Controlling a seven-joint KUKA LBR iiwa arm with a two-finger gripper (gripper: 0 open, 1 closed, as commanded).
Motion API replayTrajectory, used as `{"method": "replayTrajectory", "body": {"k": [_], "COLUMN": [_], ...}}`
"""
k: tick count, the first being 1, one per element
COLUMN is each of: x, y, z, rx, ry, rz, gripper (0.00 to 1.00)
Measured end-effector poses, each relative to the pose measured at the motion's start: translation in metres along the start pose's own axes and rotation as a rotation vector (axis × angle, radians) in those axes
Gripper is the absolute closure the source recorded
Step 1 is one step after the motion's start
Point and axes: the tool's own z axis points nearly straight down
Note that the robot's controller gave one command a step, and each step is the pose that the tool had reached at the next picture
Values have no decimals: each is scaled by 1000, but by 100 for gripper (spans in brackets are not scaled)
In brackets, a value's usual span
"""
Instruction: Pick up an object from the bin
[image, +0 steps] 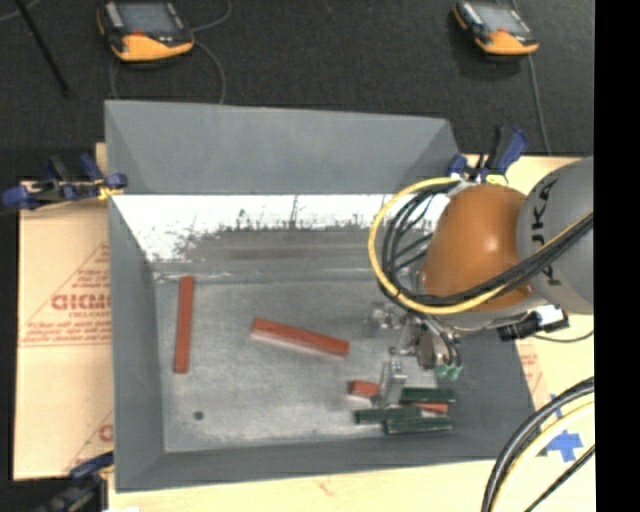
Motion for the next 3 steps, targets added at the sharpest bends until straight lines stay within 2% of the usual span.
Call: {"method": "replayTrajectory", "body": {"k": [1,2,3], "x": [7,5,2], "y": [-30,-29,-26], "z": [86,80,-79], "rx": [3,2,1], "ry": [-2,-2,-18], "rz": [-34,-38,-21], "gripper": [0,100,100]}}
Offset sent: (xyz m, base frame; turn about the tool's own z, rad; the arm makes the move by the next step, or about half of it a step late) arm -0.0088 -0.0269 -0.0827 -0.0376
